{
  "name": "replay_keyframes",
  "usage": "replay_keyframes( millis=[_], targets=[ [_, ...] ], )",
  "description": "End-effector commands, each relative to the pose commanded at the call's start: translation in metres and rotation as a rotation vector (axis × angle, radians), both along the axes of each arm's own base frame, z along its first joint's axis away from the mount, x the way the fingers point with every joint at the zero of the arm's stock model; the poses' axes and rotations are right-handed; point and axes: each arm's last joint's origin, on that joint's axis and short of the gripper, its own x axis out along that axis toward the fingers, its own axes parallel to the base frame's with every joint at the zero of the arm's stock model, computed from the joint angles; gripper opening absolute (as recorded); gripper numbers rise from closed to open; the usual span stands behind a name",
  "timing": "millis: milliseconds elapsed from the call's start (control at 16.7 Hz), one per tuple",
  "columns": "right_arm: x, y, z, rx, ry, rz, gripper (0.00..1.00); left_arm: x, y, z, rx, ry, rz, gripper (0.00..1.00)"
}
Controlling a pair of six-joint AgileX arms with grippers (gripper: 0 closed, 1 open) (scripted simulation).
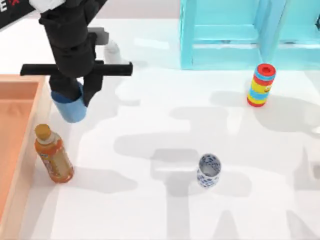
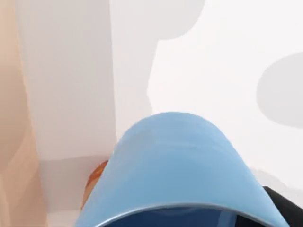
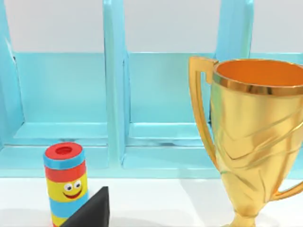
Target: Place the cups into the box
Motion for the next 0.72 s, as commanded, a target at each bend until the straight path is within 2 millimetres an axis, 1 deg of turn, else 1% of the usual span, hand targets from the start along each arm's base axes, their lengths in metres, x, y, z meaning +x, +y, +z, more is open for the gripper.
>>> replay_keyframes(
  millis=[300, 360, 420, 540, 660, 720],
  targets=[
    [0.0, 0.0, 0.0, 0.0, 0.0, 0.0, 1.0, 0.0, 0.001, 0.0, 0.003, 0.002, -0.005, 0.0],
    [0.0, 0.0, 0.0, 0.0, 0.0, 0.0, 1.0, -0.001, 0.006, 0.001, 0.002, 0.002, -0.005, 0.0],
    [0.0, 0.0, 0.0, 0.0, 0.0, 0.0, 1.0, -0.002, 0.016, 0.005, -0.001, -0.001, -0.005, 0.0],
    [0.0, 0.0, 0.0, 0.0, 0.0, 0.0, 1.0, -0.006, 0.048, 0.015, -0.006, -0.01, -0.005, 0.0],
    [0.0, 0.0, 0.0, 0.0, 0.0, 0.0, 1.0, -0.019, 0.094, 0.026, -0.006, -0.018, 0.004, 0.0],
    [0.0, 0.0, 0.0, 0.0, 0.0, 0.0, 1.0, -0.029, 0.119, 0.031, -0.003, -0.019, 0.011, 0.0]
  ],
)
